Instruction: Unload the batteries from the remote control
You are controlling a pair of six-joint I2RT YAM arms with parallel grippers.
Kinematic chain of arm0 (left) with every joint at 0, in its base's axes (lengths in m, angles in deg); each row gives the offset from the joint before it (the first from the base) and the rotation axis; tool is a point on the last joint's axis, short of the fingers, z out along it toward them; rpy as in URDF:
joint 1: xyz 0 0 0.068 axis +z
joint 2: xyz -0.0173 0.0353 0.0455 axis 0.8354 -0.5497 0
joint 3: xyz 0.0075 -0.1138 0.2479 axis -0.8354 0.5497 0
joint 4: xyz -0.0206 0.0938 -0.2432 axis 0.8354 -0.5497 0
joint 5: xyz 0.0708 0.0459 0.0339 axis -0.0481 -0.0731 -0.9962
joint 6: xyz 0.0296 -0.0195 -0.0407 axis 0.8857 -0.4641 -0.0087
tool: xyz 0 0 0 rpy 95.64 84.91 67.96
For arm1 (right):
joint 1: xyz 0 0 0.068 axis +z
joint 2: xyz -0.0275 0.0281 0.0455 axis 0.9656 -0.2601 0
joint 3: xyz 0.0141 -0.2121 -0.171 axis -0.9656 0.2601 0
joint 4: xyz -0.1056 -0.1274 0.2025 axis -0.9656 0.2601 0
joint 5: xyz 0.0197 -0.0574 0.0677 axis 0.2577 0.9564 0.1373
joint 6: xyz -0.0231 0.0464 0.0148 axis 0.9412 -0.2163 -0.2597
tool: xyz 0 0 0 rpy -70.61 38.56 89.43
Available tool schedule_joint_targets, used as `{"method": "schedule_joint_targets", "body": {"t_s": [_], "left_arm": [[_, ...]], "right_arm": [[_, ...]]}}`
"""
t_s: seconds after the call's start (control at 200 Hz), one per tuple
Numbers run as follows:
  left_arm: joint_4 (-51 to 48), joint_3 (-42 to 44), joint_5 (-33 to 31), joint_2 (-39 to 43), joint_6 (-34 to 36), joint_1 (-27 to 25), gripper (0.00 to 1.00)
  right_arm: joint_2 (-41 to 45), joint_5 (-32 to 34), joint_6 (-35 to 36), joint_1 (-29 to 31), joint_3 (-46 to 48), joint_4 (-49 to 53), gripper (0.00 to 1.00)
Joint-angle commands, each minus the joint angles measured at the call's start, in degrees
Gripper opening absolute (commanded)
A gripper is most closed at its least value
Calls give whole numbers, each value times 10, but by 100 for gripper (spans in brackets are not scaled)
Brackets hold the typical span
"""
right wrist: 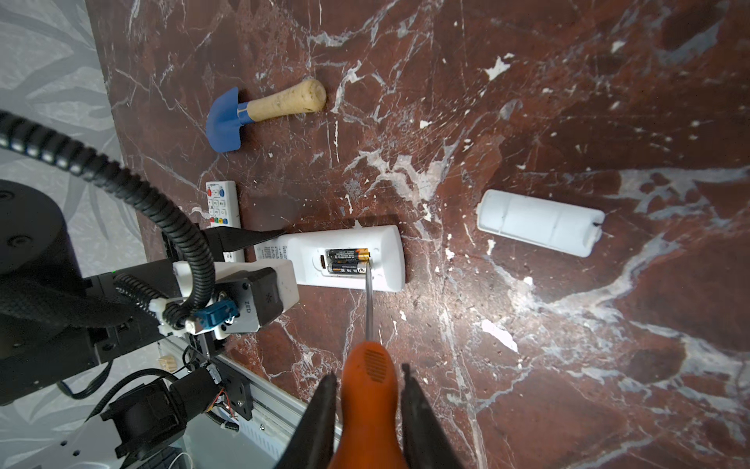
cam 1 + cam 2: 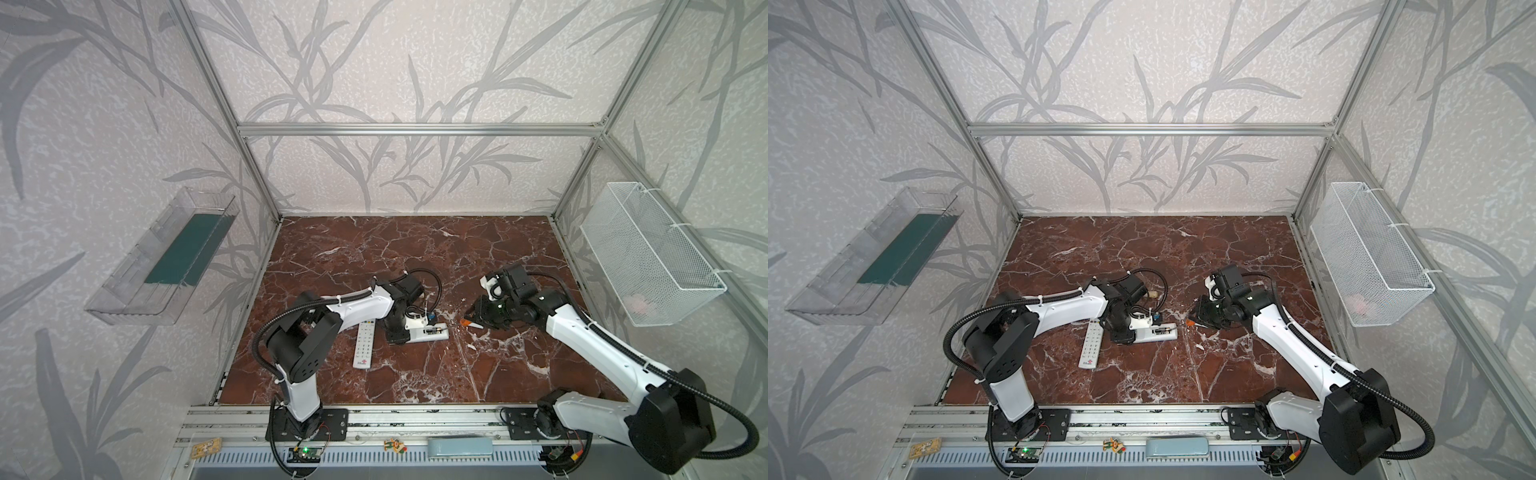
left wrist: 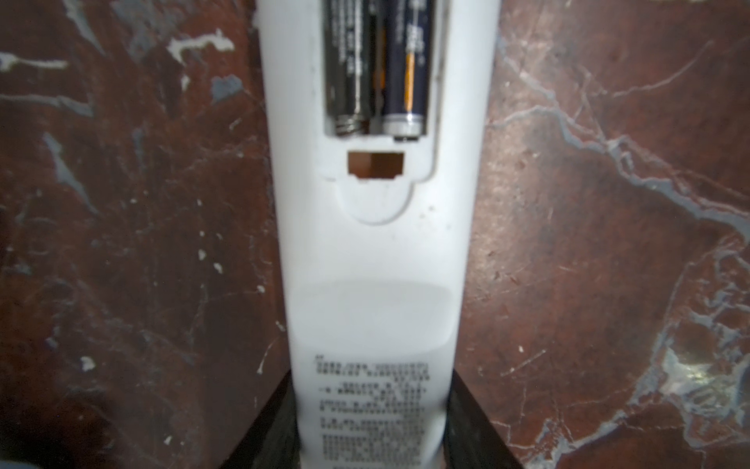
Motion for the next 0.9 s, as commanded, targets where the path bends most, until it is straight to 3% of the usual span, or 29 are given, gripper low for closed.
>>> {"method": "schedule_joint_targets", "body": {"t_s": [0.0, 0.415, 0.895], "left_arm": [[-7, -13, 3, -10, -7, -5, 22], [-3, -17, -24, -14, -16, -6, 21], [-3, -17, -50, -20, -18, -13, 21]], "right_arm": [[-16, -77, -45, 6, 28, -43, 0], [17, -146, -107, -29, 51, -90, 0], [43, -160, -130, -47, 56, -96, 0]]}}
